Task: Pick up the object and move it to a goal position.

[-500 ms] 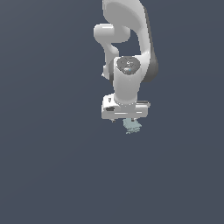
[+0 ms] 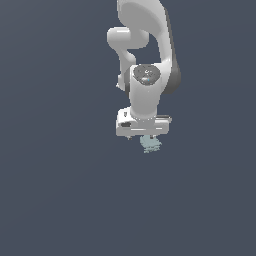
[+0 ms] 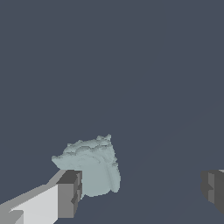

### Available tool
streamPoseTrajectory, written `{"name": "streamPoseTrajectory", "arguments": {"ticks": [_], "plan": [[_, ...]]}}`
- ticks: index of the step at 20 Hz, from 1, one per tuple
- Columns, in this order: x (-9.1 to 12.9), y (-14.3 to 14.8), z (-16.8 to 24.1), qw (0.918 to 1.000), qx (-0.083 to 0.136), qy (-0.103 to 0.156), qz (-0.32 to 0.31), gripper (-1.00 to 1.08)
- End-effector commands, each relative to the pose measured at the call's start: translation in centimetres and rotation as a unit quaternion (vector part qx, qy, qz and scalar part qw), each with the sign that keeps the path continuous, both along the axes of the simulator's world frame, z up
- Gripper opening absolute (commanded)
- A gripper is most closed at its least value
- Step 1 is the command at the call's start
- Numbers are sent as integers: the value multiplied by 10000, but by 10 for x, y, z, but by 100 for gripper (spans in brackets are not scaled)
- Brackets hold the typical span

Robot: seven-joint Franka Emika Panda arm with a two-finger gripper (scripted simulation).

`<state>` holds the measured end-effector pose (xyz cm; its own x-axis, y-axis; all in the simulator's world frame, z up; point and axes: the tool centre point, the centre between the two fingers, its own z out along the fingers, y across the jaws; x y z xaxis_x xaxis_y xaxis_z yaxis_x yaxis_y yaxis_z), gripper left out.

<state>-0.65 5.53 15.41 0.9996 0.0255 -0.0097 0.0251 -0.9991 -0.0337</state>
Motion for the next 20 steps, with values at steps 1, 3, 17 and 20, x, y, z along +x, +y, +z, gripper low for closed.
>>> {"name": "streamPoseTrajectory", "arguments": {"ticks": [1, 3, 17, 20], "plan": [[0, 0, 0, 10000, 0, 0, 0, 108], [0, -1, 0, 10000, -4, 1, 8, 108], [4, -5, 0, 9997, -44, 78, 229, 108], [6, -3, -3, 9990, -61, 150, 411, 108]]}}
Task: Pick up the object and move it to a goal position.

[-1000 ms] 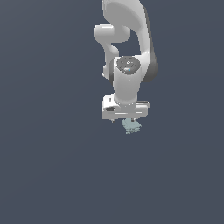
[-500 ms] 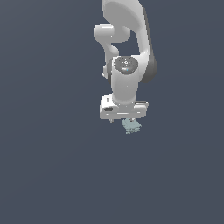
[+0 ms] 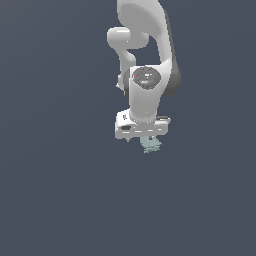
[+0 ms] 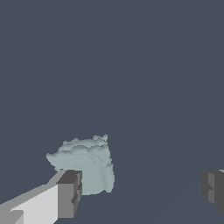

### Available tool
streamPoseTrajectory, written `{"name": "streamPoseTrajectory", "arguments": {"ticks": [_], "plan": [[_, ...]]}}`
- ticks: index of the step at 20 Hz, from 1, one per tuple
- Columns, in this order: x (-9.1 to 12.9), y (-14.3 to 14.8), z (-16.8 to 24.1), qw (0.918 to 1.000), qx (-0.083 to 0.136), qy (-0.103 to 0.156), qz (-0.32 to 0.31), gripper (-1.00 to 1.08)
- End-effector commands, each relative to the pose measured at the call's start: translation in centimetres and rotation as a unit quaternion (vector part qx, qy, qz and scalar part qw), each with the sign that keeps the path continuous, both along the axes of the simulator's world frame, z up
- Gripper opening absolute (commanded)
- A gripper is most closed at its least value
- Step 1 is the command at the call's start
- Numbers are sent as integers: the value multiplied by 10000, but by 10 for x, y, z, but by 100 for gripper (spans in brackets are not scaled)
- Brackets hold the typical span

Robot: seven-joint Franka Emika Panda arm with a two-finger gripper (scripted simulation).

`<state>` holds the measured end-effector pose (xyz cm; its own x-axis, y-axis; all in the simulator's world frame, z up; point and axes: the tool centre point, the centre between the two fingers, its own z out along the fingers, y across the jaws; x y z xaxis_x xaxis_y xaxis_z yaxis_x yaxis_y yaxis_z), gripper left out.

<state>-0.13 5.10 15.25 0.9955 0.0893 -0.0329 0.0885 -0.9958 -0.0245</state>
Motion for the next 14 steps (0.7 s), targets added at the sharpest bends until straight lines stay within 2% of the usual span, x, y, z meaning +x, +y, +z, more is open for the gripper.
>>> {"name": "streamPoseTrajectory", "arguments": {"ticks": [1, 8, 14], "plan": [[2, 2, -2, 9998, -15, 67, 167, 108], [9, 11, -12, 9949, -70, 381, 932, 108], [16, 22, -24, 9796, -104, 781, 1850, 108]]}}
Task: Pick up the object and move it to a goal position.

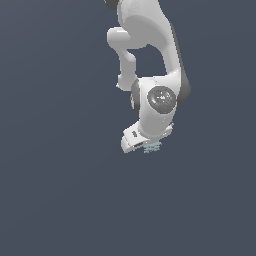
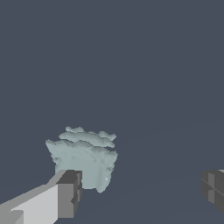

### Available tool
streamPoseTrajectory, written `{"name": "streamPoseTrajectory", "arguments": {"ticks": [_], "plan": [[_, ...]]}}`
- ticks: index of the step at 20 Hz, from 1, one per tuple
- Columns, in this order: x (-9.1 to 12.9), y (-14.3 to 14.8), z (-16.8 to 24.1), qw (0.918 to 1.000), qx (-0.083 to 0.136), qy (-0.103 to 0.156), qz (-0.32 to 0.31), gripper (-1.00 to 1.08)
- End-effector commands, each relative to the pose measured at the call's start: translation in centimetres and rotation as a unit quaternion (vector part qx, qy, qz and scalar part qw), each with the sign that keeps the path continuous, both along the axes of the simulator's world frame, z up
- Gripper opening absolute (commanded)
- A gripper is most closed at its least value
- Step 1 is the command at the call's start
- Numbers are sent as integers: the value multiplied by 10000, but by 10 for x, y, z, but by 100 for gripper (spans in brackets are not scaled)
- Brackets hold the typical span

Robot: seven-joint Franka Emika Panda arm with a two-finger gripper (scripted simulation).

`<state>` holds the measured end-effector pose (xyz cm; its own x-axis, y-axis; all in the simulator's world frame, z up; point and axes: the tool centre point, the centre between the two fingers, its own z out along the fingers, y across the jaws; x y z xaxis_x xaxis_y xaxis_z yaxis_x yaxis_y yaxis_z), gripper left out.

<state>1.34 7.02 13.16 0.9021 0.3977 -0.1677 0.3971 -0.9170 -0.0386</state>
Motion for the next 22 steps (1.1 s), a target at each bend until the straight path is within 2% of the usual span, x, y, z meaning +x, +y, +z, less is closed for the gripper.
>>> {"name": "streamPoseTrajectory", "arguments": {"ticks": [1, 6, 11, 16, 22], "plan": [[3, 4, -5, 9990, -10, 183, 401, 108], [7, 12, -15, 9915, -10, 557, 1174, 108], [9, 18, -25, 9770, 17, 944, 1912, 108], [9, 24, -34, 9560, 73, 1339, 2608, 108], [8, 29, -45, 9233, 180, 1821, 3376, 108]]}}
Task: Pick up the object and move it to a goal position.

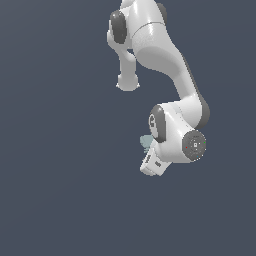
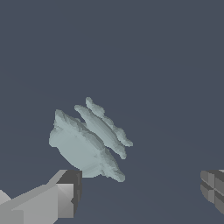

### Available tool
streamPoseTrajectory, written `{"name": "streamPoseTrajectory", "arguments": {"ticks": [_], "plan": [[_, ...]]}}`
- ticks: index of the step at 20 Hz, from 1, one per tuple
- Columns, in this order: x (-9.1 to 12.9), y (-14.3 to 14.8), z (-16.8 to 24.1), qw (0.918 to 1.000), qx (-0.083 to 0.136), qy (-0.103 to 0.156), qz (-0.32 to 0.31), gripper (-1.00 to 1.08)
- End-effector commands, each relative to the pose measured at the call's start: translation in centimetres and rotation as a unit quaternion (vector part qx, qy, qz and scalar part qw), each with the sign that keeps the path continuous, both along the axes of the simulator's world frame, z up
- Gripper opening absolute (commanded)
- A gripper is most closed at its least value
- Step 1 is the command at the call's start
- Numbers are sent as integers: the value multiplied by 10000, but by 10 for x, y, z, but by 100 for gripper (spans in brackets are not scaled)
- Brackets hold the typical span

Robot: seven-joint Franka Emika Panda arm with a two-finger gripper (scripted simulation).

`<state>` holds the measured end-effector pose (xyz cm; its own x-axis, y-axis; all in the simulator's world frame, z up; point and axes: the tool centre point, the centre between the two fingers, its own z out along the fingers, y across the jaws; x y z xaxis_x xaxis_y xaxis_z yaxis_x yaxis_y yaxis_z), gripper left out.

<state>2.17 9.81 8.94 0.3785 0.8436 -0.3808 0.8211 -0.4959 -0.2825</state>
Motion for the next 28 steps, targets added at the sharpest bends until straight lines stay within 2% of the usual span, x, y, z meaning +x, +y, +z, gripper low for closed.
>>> {"name": "streamPoseTrajectory", "arguments": {"ticks": [1, 8, 17, 23, 28], "plan": [[-1, 2, -4, 9992, 40, 231, 335, 108], [-6, 7, -14, 9888, 179, 887, 1191, 108], [-17, 10, -24, 9630, 400, 1685, 2064, 108], [-22, 12, -27, 9488, 510, 2017, 2379, 108], [-25, 12, -29, 9423, 560, 2155, 2502, 108]]}}
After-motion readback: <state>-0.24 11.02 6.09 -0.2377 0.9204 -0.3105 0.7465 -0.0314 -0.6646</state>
